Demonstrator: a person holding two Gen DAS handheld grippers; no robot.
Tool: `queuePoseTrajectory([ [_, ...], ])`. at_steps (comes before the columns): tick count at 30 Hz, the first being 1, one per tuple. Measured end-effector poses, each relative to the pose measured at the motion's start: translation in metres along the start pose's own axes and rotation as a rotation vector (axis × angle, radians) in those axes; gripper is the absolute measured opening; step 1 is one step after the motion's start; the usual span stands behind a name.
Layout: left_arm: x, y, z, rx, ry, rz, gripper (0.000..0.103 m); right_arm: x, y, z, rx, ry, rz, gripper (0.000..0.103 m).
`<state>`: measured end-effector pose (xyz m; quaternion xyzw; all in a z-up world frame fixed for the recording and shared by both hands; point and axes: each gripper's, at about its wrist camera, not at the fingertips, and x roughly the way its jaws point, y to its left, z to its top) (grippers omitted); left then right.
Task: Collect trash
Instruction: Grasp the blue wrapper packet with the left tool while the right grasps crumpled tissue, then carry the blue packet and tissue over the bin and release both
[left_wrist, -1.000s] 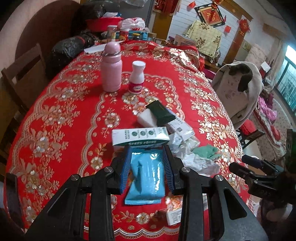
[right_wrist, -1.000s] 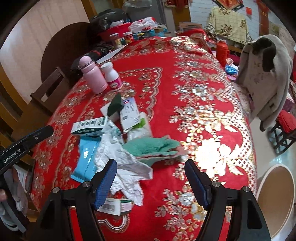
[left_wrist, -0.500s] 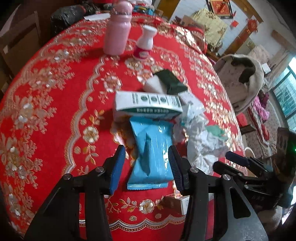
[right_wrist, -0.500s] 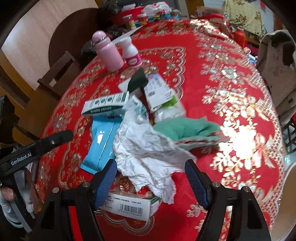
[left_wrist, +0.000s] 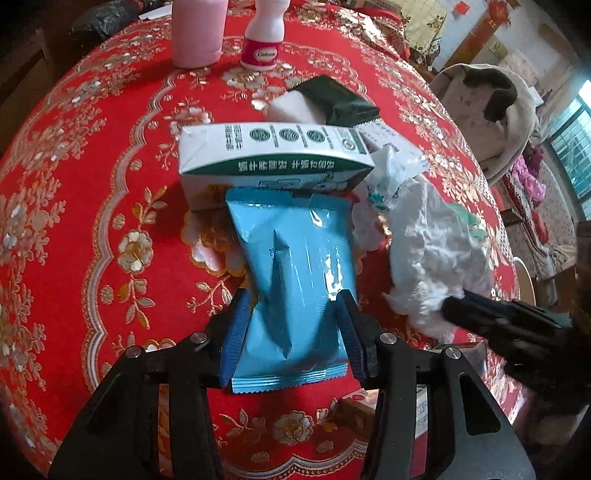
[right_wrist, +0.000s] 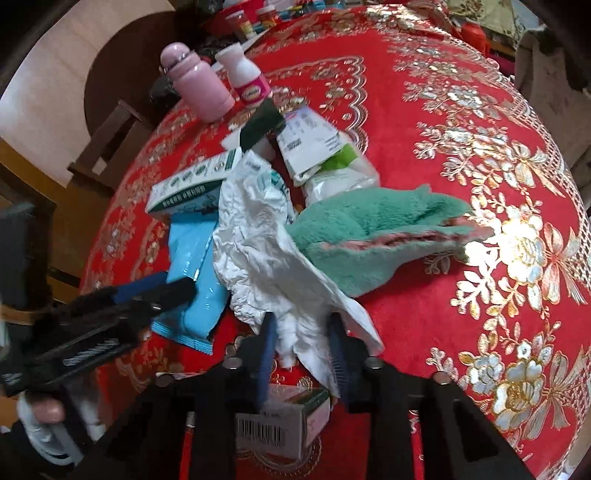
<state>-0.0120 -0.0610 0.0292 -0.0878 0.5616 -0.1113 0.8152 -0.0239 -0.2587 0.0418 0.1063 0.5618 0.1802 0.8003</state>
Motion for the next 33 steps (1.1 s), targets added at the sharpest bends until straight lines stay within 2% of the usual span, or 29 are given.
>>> queuePoseTrajectory([
  [4, 0.0, 0.008, 0.002, -0.051, -0.008, -0.046, 0.041, -0.022, -0.007, 0.001, 0.022, -0.048, 0.044, 0.011],
  [5, 0.0, 0.009, 0.002, -0.054, -0.01, -0.051, 0.036, -0.027, -0.009, 0.002, 0.027, -0.059, 0.047, 0.011],
  [7, -0.002, 0.009, 0.002, -0.046, -0.013, -0.045, 0.033, -0.034, -0.012, 0.005, 0.027, -0.072, 0.045, 0.011],
  [11, -0.012, 0.007, 0.002, -0.035, -0.038, -0.032, 0.029, -0.031, -0.011, 0.008, 0.013, -0.042, 0.055, 0.011],
  [12, -0.015, 0.007, 0.002, -0.033, -0.048, -0.035, 0.028, -0.028, -0.009, 0.008, 0.013, -0.024, 0.058, 0.018],
  [13, -0.018, 0.007, 0.002, -0.031, -0.054, -0.033, 0.028, -0.025, -0.006, 0.008, 0.011, -0.011, 0.059, 0.038],
  [15, -0.023, 0.008, 0.001, -0.026, -0.061, -0.026, 0.028, -0.018, -0.002, 0.006, 0.001, 0.005, 0.058, 0.056],
  [21, -0.041, 0.015, -0.007, -0.034, -0.083, -0.003, 0.027, 0.019, 0.022, 0.007, -0.077, 0.09, 0.0, 0.057],
  [23, -0.045, 0.016, -0.007, -0.036, -0.092, 0.005, 0.027, 0.033, 0.025, 0.007, -0.097, 0.108, -0.052, 0.057],
  [24, -0.048, 0.018, -0.007, -0.041, -0.098, 0.004, 0.027, 0.034, 0.026, 0.006, -0.106, 0.091, -0.071, 0.05],
  [25, -0.05, 0.019, -0.006, -0.045, -0.102, 0.003, 0.028, 0.033, 0.026, 0.006, -0.112, 0.076, -0.073, 0.025],
  [26, -0.054, 0.02, -0.006, -0.048, -0.108, 0.001, 0.027, 0.032, 0.025, 0.007, -0.108, 0.087, -0.062, 0.015],
  [33, -0.078, 0.01, 0.005, -0.035, -0.168, -0.017, 0.027, -0.026, 0.006, 0.012, -0.013, -0.021, 0.143, 0.012],
])
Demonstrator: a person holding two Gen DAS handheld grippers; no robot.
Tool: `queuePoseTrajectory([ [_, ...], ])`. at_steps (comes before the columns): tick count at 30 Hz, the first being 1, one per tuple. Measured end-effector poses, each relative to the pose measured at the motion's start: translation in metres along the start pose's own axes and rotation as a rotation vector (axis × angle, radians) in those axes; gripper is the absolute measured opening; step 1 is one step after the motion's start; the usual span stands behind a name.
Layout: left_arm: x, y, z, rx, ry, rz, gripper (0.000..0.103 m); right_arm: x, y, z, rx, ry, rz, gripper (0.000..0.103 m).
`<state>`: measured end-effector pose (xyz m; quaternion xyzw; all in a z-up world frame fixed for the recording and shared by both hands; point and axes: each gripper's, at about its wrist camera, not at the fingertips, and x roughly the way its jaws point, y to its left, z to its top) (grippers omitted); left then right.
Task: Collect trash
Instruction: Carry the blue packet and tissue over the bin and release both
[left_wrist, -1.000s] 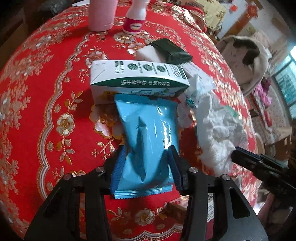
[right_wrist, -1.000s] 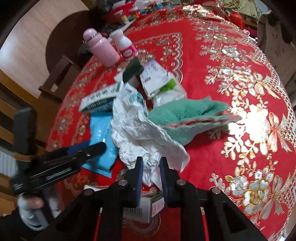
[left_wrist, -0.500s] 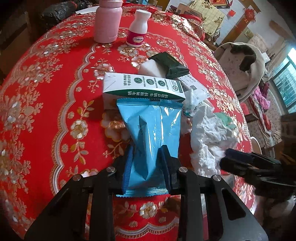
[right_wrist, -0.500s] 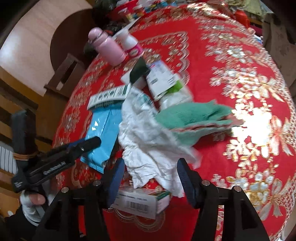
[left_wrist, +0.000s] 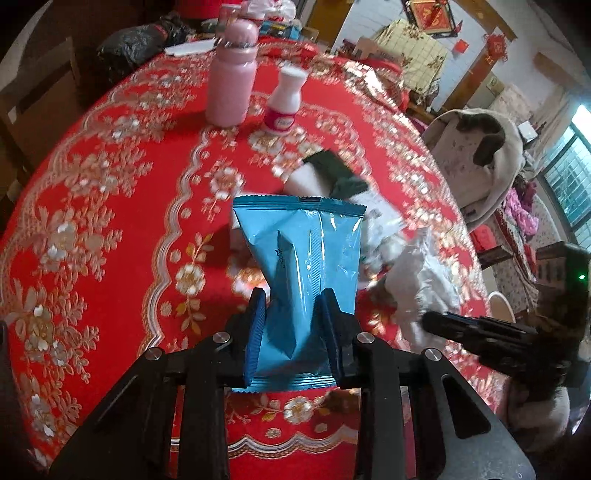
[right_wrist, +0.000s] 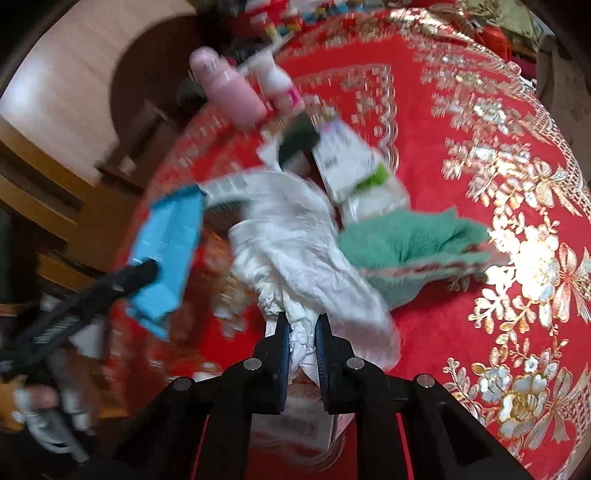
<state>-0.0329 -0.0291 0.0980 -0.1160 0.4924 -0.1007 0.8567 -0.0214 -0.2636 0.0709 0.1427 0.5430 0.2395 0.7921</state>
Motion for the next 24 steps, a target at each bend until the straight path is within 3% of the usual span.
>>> queuePoseTrajectory([
  [2, -0.005, -0.009, 0.005, 0.013, -0.017, -0.008, 0.027, -0.019, -0.004, 0.003, 0.022, -0.038, 0.017, 0.012],
  [10, -0.009, -0.062, 0.016, 0.094, -0.043, -0.065, 0.027, -0.075, -0.028, -0.003, 0.078, -0.144, -0.047, 0.012],
  [24, 0.004, -0.183, 0.012, 0.291, -0.033, -0.167, 0.028, -0.149, -0.096, -0.038, 0.196, -0.254, -0.135, 0.012],
])
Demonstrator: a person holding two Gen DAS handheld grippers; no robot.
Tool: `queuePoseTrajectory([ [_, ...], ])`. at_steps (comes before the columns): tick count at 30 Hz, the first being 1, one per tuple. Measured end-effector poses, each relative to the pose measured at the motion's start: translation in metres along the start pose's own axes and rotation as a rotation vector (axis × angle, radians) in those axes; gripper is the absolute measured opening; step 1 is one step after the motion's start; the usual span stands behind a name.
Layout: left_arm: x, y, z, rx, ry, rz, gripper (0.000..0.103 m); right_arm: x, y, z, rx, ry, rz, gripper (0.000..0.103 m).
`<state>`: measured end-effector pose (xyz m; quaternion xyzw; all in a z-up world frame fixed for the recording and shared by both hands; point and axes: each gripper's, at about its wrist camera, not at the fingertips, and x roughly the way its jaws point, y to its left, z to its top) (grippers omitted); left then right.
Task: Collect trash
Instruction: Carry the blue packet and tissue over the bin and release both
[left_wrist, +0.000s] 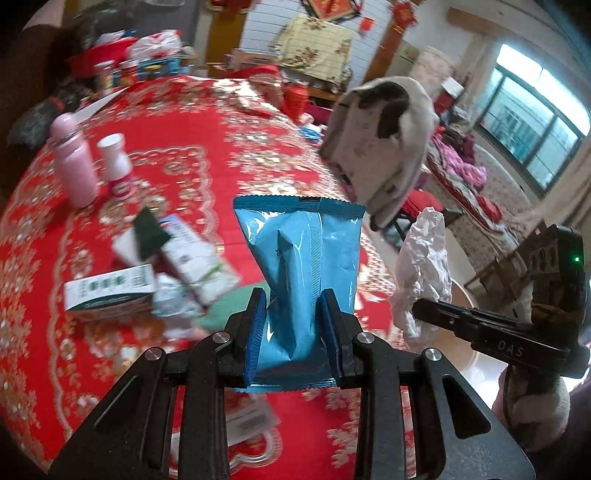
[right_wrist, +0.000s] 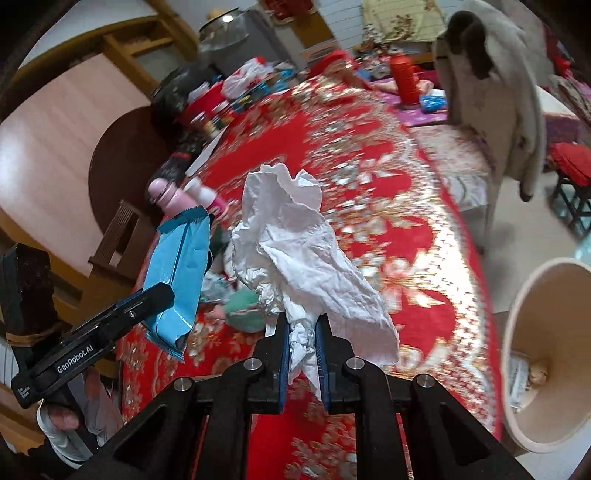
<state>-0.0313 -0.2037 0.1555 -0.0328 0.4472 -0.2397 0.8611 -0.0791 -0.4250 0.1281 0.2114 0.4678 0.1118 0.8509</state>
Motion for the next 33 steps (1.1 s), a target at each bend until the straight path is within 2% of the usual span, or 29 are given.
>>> queuePoseTrajectory([
  [16, 0.059, -0.125, 0.003, 0.171, 0.073, -0.102, 0.027, -0.07, -0.108, -0.027, 0.19, -0.065, -0.154, 0.012],
  [33, 0.12, -0.209, -0.017, 0.25, 0.181, -0.167, 0.028, -0.1, -0.188, -0.049, 0.327, -0.065, -0.255, 0.012],
])
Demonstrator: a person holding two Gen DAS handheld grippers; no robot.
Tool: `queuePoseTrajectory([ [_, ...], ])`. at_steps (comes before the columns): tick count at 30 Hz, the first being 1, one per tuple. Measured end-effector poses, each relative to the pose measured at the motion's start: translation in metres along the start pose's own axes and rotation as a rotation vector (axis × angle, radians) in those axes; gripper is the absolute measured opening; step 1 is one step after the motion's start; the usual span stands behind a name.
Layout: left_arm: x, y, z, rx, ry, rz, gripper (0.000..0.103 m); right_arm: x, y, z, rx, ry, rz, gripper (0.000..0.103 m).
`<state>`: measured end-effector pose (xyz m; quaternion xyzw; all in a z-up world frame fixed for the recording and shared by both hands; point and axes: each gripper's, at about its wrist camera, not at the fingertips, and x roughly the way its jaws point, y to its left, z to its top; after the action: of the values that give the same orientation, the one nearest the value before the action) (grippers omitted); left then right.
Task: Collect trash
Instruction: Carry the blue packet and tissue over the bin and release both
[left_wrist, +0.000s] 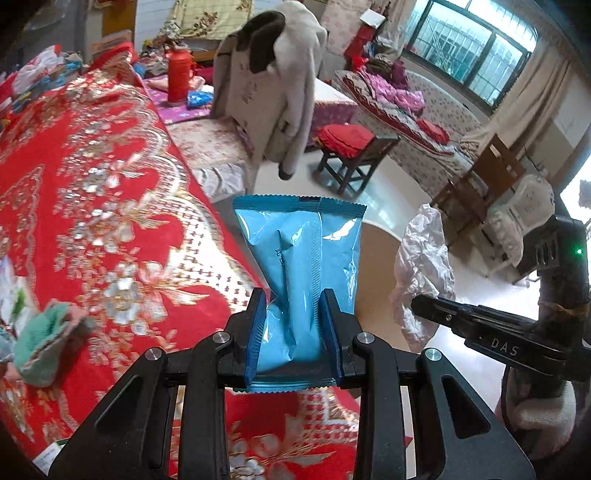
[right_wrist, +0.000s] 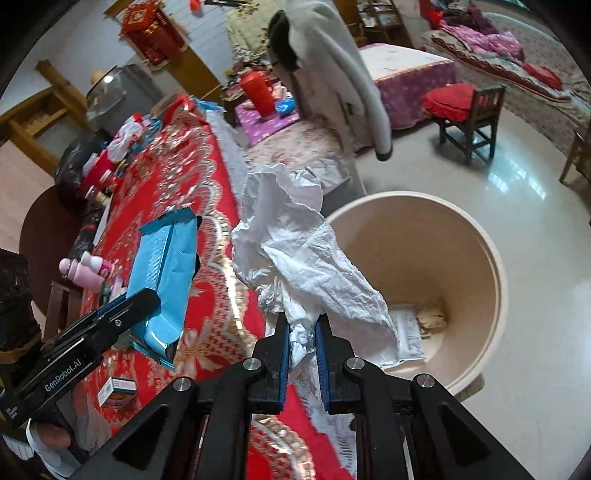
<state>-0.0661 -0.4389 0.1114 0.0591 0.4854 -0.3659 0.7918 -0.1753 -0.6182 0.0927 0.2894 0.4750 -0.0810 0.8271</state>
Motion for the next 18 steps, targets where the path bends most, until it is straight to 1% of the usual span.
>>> queuePoseTrajectory([
  [10, 0.04, -0.028, 0.003, -0.004, 0.059, -0.046, 0.028, 0.007, -0.042, 0.001, 0.06, 0.033, -0.047, 0.012],
  [18, 0.053, -0.038, 0.002, -0.023, 0.066, -0.068, 0.033, 0.009, -0.059, 0.001, 0.075, 0.049, -0.065, 0.012],
])
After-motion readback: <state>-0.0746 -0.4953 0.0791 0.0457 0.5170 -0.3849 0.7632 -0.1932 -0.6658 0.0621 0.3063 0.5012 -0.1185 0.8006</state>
